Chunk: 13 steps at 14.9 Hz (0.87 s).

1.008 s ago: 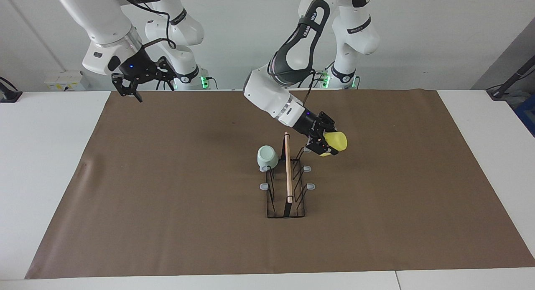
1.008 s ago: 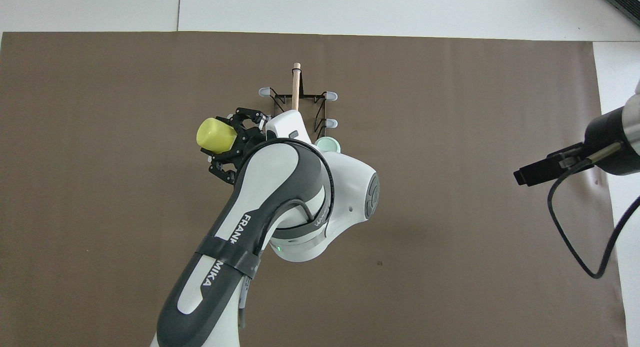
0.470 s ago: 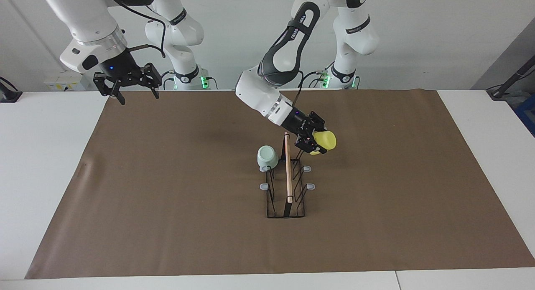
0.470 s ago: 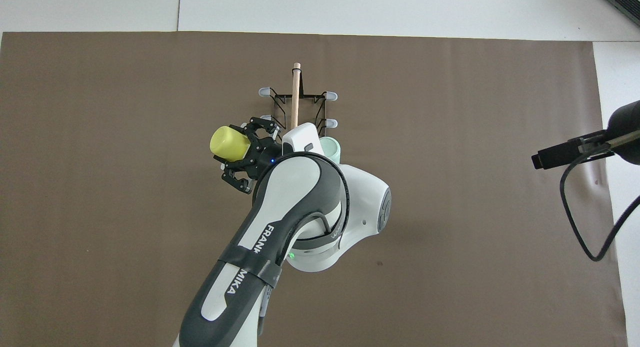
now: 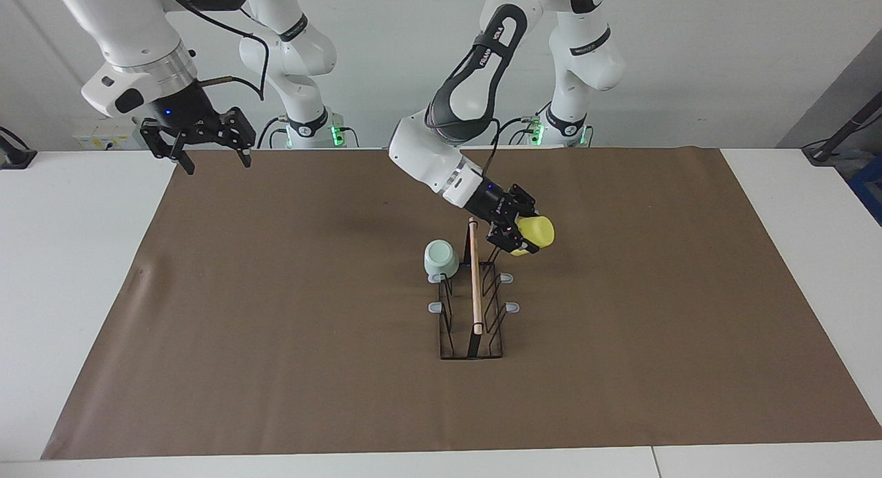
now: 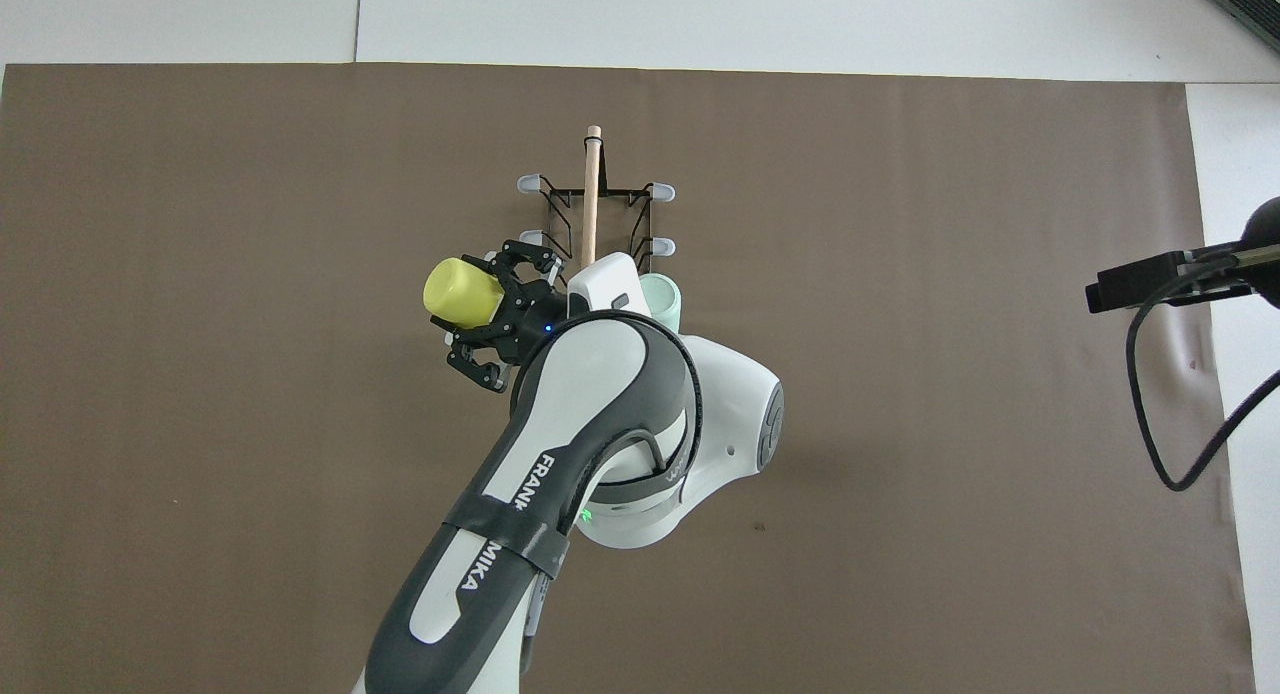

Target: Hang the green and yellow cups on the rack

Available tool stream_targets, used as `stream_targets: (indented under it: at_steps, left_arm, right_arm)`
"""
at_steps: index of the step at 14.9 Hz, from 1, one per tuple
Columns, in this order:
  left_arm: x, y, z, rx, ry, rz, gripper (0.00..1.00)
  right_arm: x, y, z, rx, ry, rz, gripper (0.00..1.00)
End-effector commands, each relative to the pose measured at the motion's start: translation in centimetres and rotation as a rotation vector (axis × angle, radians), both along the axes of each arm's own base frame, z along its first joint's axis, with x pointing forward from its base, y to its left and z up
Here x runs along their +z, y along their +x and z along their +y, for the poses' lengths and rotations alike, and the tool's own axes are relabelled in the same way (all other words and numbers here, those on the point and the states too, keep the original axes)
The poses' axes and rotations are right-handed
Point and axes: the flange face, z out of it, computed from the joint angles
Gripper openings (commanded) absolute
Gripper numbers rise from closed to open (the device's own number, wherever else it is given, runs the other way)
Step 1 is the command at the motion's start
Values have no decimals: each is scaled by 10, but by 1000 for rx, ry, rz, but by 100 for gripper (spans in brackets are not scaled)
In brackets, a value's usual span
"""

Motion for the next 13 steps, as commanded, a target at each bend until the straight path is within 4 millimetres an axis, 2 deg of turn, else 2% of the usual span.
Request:
stream_targets:
  at_steps: [1, 4, 6, 13]
  left_arm:
    - [-3, -3, -2, -18, -8, -25, 0]
    - [-8, -5, -2, -24, -7, -17, 0]
    - [-10, -13, -11, -48, -11, -12, 0]
    - [-12, -21, -19, -70, -20, -8, 0]
  right_arm:
    - [3, -3, 1, -10, -20, -15, 100]
    - [2, -4, 4, -6, -20, -12, 100]
    - [2, -5, 11, 2, -19, -6, 100]
    - [2, -4, 13, 7, -31, -15, 100]
